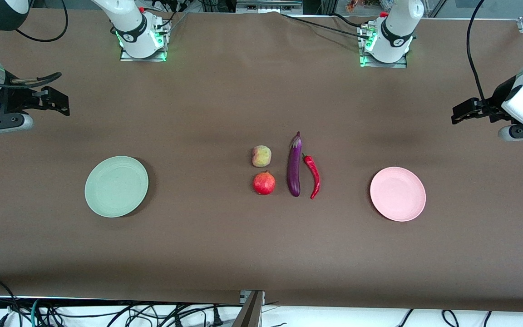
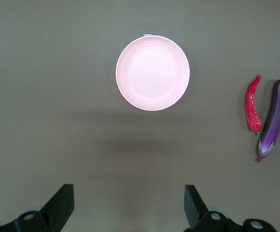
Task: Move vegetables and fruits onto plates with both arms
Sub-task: 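Reach the left gripper down to the red chili pepper, then close the left gripper on the red chili pepper and lift it, then place the chili on the pink plate while the right gripper reaches forward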
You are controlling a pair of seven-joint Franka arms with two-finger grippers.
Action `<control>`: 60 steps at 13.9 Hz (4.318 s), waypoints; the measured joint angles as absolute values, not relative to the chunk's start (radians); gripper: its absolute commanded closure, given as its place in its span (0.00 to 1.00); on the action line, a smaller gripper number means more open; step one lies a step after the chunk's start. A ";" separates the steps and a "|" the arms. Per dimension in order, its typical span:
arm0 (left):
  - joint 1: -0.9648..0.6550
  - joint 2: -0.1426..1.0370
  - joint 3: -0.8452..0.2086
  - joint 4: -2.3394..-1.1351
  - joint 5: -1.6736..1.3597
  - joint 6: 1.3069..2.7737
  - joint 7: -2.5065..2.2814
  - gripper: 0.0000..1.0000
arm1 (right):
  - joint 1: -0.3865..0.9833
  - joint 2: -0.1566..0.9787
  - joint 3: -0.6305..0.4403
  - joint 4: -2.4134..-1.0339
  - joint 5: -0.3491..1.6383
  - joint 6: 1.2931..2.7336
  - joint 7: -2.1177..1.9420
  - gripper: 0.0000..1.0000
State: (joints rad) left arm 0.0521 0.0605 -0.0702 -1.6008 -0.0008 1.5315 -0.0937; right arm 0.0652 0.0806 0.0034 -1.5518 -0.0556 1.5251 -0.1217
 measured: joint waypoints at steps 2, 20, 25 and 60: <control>0.052 0.060 -0.070 -1.601 -0.001 1.532 -0.094 0.00 | 0.065 0.084 0.003 -1.545 -0.056 1.525 -0.122 0.00; -0.189 0.359 -0.093 -1.529 -0.032 1.623 -0.170 0.00 | 0.065 0.088 0.003 -1.529 -0.056 1.525 -0.122 0.00; -0.253 0.582 -0.095 -1.525 -0.079 1.987 -0.368 0.00 | 0.065 0.088 0.003 -1.529 -0.056 1.525 -0.122 0.00; -0.279 0.663 0.052 -1.522 0.360 1.989 -0.236 0.98 | 0.065 0.089 0.003 -1.528 -0.056 1.525 -0.122 0.00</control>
State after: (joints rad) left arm -0.2790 0.6627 0.0521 -1.5221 0.3603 1.9888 -0.2358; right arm 0.0650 0.0887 0.0030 -1.5284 -0.0556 1.5251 -0.1217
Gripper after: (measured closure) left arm 0.846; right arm 0.000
